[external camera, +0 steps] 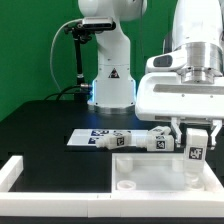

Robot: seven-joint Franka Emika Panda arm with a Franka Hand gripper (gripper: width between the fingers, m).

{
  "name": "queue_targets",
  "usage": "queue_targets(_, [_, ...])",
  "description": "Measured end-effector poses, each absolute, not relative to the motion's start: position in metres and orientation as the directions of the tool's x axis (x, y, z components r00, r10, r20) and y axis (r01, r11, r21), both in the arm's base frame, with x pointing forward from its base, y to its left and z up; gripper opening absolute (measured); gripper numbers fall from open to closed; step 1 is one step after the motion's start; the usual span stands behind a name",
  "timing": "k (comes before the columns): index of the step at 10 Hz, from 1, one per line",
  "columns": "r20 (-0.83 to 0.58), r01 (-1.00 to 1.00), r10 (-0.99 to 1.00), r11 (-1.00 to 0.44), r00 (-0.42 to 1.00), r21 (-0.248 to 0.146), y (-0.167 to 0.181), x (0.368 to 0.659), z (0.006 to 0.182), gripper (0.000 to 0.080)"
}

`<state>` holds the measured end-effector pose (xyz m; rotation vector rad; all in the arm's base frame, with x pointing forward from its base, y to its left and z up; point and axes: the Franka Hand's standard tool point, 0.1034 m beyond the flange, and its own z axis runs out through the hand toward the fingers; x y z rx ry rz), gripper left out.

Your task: Assemble one leg

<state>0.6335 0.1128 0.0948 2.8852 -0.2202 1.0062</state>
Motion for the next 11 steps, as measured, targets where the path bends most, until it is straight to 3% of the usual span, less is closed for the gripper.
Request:
queue_targets(5, [0.615, -0.146, -0.089, -0.988, 0.784, 0.043, 0.119, 0.630, 0.078, 0.0287])
queue_targets(10, [0.621, -0.145, -0.083, -0.988, 0.780, 0.049, 0.119, 0.630, 0.076, 0.0287])
queue_targets(11, [0.621, -0.145, -0.083, -0.988, 0.780, 0.049, 0.119, 0.630, 0.076, 0.0377])
